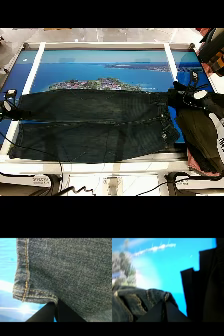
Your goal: Fold the clothes and pants, and hang the long-sleeved shirts on hangers.
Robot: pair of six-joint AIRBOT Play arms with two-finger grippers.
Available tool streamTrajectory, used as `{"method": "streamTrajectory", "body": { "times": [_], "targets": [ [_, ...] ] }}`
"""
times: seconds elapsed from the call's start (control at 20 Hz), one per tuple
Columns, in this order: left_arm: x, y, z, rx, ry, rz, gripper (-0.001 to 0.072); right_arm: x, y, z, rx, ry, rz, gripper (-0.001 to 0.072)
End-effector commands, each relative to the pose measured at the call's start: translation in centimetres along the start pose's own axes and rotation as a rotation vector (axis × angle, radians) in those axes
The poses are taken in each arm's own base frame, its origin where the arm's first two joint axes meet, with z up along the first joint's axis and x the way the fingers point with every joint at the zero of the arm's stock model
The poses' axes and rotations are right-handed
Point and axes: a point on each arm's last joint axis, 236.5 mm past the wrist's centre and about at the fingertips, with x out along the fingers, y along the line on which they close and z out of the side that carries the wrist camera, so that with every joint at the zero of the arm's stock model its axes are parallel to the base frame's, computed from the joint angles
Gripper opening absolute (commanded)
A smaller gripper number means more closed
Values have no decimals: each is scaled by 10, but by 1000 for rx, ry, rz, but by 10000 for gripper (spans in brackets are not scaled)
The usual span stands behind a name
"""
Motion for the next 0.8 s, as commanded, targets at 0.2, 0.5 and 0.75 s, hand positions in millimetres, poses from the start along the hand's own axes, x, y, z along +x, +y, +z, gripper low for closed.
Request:
{"method": "streamTrajectory", "body": {
  "times": [0.2,0.5,0.75],
  "targets": [
    [-36,18,32,-245,-124,33,669,-9,7,22,-13,-33,9,593],
    [-179,60,83,-286,-435,126,20,-79,11,26,-268,100,-54,203],
    [-255,62,73,-325,-534,130,15,-146,-49,-64,-159,515,-168,31]
  ]
}}
